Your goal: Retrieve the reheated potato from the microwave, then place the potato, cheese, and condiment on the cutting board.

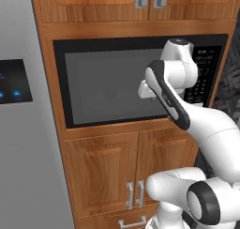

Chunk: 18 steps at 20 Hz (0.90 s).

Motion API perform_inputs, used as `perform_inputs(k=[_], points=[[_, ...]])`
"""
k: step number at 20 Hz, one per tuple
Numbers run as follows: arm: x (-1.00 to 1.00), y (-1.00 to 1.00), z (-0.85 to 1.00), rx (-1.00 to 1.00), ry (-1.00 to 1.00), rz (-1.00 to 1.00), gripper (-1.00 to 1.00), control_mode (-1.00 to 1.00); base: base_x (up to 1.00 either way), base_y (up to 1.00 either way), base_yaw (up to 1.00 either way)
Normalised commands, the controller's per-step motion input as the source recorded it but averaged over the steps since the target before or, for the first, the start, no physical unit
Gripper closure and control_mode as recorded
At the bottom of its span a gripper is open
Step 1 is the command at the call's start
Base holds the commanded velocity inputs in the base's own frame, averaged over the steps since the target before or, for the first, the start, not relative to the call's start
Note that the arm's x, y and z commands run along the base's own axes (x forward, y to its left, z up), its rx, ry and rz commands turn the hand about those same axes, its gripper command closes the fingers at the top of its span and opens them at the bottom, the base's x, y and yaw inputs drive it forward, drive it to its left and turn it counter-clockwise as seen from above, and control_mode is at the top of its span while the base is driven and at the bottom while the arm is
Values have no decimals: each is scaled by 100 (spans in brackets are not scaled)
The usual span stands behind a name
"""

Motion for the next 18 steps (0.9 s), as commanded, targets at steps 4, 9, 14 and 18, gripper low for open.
perform_inputs(k=[4, 9, 14, 18], points=[[-9, -2, -1, 0, 0, 0, -100, -100, 0, 0, 0], [-38, -12, -2, 0, -23, -3, -100, -100, 0, 0, 0], [-26, -29, 0, 2, -32, -11, -100, -100, 0, 0, 0], [-8, -39, 2, 5, -18, -12, -100, -100, 0, 0, 0]])
